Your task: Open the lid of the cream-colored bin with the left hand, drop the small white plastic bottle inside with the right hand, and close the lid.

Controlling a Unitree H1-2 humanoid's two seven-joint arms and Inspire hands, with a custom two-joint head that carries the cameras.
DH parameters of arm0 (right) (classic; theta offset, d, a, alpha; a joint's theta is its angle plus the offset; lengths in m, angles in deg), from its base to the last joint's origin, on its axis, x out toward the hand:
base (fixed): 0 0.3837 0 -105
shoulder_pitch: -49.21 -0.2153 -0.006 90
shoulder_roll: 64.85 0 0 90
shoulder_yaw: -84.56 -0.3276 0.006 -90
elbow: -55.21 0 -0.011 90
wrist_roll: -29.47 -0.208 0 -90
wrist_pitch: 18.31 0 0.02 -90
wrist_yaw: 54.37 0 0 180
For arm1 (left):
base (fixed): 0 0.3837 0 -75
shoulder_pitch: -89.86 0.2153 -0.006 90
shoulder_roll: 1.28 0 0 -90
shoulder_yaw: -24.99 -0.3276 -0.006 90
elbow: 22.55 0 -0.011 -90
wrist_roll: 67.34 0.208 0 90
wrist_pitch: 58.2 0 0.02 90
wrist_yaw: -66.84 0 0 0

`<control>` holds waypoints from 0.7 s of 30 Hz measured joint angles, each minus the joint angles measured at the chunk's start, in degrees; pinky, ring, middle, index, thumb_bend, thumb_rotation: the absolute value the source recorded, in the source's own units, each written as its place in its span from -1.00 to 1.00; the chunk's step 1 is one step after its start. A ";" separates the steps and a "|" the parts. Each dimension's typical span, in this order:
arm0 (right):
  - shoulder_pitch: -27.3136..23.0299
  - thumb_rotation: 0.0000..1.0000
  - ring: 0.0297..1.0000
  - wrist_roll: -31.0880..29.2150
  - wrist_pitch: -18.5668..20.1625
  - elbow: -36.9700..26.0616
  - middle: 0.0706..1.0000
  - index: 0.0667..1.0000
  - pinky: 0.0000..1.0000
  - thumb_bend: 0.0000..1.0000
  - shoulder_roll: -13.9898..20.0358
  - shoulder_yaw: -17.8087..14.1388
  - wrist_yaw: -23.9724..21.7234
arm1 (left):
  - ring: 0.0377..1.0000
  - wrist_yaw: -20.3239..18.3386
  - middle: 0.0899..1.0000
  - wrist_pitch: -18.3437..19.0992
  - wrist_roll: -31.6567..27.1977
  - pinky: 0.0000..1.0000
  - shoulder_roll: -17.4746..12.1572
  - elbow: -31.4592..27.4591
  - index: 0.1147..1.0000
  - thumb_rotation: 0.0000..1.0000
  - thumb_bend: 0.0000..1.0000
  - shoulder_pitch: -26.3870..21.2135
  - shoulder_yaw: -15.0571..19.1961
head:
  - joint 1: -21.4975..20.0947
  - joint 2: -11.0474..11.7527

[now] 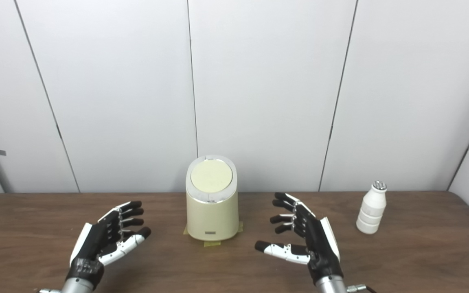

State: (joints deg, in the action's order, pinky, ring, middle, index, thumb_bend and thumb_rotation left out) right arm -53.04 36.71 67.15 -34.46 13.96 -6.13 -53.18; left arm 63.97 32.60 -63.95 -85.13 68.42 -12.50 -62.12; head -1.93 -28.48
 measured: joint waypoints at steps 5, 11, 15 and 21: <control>0.00 -0.71 0.23 -0.22 0.10 0.00 0.51 0.52 0.03 0.59 0.00 -0.03 -0.01 | 0.44 0.00 0.52 0.01 0.00 0.20 0.00 0.00 0.57 -0.43 0.44 0.00 -0.01 | -0.09 0.00; 0.00 -0.68 0.23 -0.32 0.14 0.02 0.51 0.52 0.03 0.59 0.04 -0.06 0.00 | 0.44 0.01 0.53 0.01 0.09 0.19 0.00 0.00 0.57 -0.44 0.41 0.00 -0.04 | 0.00 0.00; 0.00 -0.69 0.23 -0.33 0.14 0.02 0.51 0.52 0.03 0.59 0.05 -0.07 0.00 | 0.43 0.02 0.52 0.01 0.10 0.17 0.00 0.00 0.56 -0.42 0.41 0.00 -0.04 | 0.00 0.26; -0.02 -0.70 0.22 -0.35 0.14 0.10 0.51 0.52 0.02 0.58 0.05 -0.06 -0.01 | 0.61 1.79 0.67 -0.10 0.76 0.36 1.81 -0.04 0.76 -0.17 0.55 -0.32 -0.07 | 0.44 1.05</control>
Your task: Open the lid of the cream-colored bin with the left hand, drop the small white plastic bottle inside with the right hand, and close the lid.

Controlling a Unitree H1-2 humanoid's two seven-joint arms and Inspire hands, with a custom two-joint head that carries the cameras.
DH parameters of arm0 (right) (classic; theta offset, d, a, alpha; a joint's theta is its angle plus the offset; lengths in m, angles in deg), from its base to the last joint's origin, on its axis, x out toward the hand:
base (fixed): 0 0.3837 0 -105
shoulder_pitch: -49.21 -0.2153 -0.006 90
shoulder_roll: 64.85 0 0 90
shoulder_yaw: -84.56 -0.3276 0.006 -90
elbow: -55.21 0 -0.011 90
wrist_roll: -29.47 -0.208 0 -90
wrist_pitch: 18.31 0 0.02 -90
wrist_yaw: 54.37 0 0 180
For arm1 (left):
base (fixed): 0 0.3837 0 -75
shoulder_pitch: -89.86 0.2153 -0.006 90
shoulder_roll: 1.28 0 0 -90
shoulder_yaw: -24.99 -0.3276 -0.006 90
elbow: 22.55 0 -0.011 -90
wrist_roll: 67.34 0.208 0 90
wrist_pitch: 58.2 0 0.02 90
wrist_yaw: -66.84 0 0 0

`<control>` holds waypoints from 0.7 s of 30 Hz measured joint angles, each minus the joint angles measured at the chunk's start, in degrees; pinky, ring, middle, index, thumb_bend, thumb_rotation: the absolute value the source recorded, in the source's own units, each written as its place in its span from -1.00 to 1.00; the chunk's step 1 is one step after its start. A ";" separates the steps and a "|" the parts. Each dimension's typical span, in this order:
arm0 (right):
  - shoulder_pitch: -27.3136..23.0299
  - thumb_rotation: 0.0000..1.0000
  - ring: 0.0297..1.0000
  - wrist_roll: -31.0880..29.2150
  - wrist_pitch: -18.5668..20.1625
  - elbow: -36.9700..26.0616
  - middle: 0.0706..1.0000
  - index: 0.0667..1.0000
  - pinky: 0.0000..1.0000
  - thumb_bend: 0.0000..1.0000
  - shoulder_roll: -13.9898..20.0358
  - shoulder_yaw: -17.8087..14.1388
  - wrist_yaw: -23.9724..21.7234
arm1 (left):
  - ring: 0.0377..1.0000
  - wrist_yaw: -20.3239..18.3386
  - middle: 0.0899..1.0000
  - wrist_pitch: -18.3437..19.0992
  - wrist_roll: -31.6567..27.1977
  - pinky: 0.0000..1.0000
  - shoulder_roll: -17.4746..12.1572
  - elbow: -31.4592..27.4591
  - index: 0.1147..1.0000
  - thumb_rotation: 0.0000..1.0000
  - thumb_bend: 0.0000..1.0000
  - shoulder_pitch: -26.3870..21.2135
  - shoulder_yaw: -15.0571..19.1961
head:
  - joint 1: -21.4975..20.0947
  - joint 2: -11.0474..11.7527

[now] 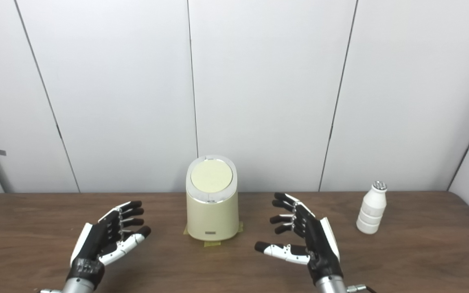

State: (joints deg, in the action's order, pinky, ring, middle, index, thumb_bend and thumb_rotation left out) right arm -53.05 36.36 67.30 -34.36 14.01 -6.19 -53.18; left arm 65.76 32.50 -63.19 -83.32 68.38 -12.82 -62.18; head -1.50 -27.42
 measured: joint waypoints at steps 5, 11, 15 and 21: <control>-0.08 -0.67 0.22 -0.08 -0.10 1.12 0.50 0.51 0.03 0.59 0.08 0.01 -0.01 | 0.88 2.96 0.86 0.10 2.37 0.87 2.59 -0.04 0.93 -0.07 0.63 -3.10 -0.45 | 0.18 0.35; -0.08 -0.65 0.21 -0.05 -0.25 1.51 0.50 0.52 0.01 0.59 0.22 -0.01 -0.01 | 1.00 3.00 0.97 1.82 6.19 1.00 1.41 -0.04 0.99 -0.13 0.70 -10.12 -2.06 | 0.26 0.97; -0.08 -0.64 0.22 -0.08 -0.28 1.52 0.50 0.52 0.02 0.60 0.29 -0.03 -0.01 | 0.96 2.10 0.96 5.12 7.28 0.78 0.59 0.03 0.94 -0.21 0.68 -13.39 -3.89 | 0.79 0.97; -0.08 -0.67 0.21 -0.85 -0.29 1.61 0.51 0.52 0.02 0.59 0.30 -0.18 -0.02 | 0.98 1.50 0.95 8.32 10.19 0.74 0.89 2.13 0.91 -0.37 0.67 -16.05 -6.35 | 0.79 1.14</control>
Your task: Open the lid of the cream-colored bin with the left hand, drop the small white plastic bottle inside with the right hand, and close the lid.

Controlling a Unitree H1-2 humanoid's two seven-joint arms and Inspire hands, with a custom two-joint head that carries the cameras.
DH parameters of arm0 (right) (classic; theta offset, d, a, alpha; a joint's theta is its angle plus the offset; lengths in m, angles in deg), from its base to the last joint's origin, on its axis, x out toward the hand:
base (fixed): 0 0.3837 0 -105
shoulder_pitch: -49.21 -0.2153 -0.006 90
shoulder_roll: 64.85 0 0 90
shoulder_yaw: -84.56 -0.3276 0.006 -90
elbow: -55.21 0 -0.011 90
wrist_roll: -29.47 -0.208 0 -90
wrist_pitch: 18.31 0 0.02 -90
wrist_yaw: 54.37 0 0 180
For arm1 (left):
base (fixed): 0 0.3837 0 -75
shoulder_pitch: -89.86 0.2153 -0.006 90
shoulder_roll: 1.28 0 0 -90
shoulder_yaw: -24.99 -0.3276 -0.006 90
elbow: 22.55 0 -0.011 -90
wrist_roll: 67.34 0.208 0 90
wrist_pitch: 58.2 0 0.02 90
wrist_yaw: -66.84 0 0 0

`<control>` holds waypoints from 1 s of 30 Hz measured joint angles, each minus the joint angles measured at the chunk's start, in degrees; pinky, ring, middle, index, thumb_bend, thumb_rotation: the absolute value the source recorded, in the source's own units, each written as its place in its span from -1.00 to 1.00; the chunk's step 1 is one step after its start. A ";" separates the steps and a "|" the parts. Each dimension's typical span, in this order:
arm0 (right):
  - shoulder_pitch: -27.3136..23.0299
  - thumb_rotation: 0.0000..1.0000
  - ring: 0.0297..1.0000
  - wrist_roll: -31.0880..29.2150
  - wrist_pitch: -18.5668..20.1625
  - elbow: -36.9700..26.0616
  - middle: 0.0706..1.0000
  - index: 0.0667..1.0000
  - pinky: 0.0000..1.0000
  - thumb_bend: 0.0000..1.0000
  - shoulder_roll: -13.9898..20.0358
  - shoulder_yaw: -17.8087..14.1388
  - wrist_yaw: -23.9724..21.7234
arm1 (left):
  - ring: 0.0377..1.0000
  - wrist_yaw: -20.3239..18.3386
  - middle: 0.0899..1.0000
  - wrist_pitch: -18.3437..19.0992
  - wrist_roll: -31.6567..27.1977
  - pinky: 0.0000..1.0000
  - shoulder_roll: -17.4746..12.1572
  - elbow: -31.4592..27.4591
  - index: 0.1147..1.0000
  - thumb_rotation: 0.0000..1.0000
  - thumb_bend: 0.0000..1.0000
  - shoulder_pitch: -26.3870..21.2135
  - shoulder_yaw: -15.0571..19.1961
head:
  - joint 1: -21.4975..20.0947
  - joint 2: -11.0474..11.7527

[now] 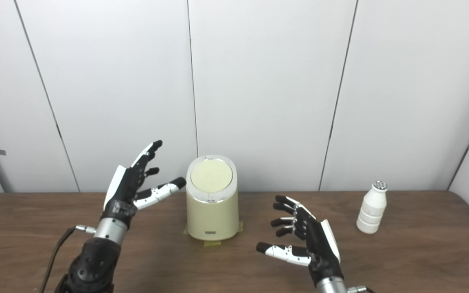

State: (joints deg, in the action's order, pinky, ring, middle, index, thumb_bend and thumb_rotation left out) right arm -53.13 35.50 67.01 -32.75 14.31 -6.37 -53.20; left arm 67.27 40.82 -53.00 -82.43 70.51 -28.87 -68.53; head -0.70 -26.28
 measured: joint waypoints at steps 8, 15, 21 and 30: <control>0.00 -0.66 0.21 -0.70 -0.02 0.00 0.51 0.52 0.01 0.59 0.07 -0.13 -0.03 | 0.95 0.38 0.93 0.74 2.80 0.85 0.68 5.85 0.93 -0.46 0.73 -5.72 -2.61 | -0.18 0.00; 0.01 -0.69 0.24 -1.59 -0.01 -0.05 0.54 0.54 0.03 0.55 0.02 -0.30 -0.04 | 0.92 1.82 0.92 -1.92 4.09 0.79 0.72 12.98 0.96 -0.43 0.74 -8.65 -3.71 | -0.70 0.00; 0.03 -0.64 0.21 -1.52 0.01 -0.20 0.54 0.54 -0.01 0.55 -0.06 -0.30 0.03 | 0.94 3.55 0.96 -3.16 6.22 0.72 0.67 17.12 0.95 -0.52 0.73 -10.92 -4.52 | -0.96 -0.18; 0.06 -0.67 0.20 -0.46 0.00 -0.37 0.53 0.53 0.05 0.53 -0.09 -0.21 0.68 | 0.95 6.07 0.98 -6.01 9.34 0.72 0.52 21.63 0.93 -0.63 0.68 -13.00 -5.73 | -1.41 -0.26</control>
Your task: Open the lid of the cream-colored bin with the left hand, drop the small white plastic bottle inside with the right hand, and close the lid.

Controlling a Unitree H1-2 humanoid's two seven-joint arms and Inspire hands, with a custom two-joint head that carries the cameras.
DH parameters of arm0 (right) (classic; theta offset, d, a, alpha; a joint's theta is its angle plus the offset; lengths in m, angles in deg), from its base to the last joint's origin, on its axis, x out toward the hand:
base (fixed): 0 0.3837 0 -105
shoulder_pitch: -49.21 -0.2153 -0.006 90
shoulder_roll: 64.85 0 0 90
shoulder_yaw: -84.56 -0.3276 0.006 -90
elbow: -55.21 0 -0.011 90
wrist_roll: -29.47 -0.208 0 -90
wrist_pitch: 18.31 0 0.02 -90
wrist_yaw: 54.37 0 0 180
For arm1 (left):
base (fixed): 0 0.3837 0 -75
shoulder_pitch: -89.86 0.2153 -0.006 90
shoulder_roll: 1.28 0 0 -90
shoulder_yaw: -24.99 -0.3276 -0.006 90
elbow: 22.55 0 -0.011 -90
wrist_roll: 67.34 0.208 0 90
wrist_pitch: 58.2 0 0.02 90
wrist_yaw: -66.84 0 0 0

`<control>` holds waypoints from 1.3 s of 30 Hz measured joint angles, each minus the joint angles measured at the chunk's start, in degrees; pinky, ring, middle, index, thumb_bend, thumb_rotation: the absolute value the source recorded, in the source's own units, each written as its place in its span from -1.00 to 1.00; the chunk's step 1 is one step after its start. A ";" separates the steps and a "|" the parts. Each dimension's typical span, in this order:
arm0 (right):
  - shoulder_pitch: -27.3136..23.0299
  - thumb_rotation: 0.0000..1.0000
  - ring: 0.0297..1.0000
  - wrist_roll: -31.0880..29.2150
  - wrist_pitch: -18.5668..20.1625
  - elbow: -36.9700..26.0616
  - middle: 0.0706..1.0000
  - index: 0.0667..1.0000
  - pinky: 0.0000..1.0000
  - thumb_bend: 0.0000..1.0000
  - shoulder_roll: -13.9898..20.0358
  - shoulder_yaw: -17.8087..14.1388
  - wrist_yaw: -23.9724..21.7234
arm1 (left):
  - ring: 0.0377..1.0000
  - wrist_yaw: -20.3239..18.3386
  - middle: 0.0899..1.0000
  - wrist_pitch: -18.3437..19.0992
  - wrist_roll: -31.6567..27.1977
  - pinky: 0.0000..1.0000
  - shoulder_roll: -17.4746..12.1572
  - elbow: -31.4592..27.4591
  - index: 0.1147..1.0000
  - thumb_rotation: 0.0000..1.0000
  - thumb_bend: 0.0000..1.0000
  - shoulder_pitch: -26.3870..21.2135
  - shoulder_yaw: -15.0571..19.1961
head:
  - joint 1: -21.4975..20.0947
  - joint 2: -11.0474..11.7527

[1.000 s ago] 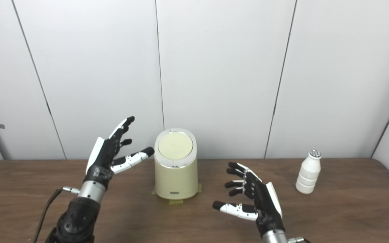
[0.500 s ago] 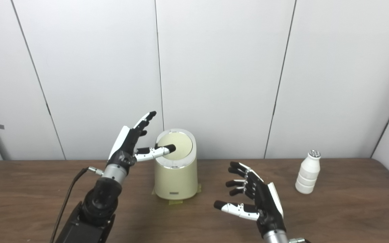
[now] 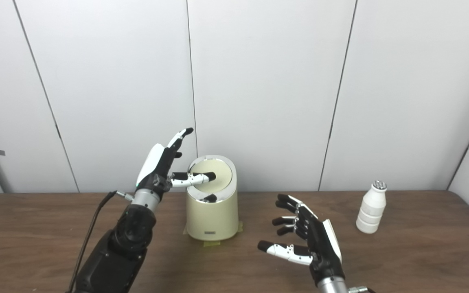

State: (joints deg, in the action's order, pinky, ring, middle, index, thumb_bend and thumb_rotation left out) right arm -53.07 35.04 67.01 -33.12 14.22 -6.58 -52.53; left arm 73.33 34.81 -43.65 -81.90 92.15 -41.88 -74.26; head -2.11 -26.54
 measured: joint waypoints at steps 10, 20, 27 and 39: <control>0.01 -0.68 0.22 -0.39 0.08 -0.62 0.54 0.53 0.02 0.55 -0.75 0.05 0.28 | 0.89 -0.04 0.96 -0.23 0.31 0.60 -0.43 2.07 0.93 -0.81 0.67 -0.35 -0.61 | -0.35 -0.44; 0.07 -0.69 0.20 -0.82 0.34 -1.75 0.53 0.53 0.03 0.55 -1.00 0.08 0.29 | 0.95 -0.55 0.99 0.40 2.26 0.60 -1.44 2.49 0.96 -0.89 0.66 -0.68 -2.48 | -0.44 -0.70; 0.12 -0.66 0.22 -0.81 1.19 -1.98 0.54 0.54 0.05 0.55 -1.08 0.28 0.27 | 0.99 -0.70 1.00 2.64 5.48 0.67 -2.57 2.56 0.98 -0.82 0.77 -1.31 -4.98 | -0.62 -1.05; 0.14 -0.65 0.22 -0.73 2.15 -2.62 0.54 0.55 0.05 0.54 -1.15 0.44 0.30 | 1.00 -8.52 1.00 9.55 18.32 0.70 -8.44 -1.30 0.94 -0.91 0.83 -5.44 -16.58 | -0.44 -0.97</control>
State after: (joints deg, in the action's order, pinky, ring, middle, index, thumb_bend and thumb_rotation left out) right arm -52.93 34.32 69.17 -35.73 13.07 -6.14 -52.23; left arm 64.81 44.36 -25.34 -90.34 90.85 -47.31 -90.83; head -2.55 -27.51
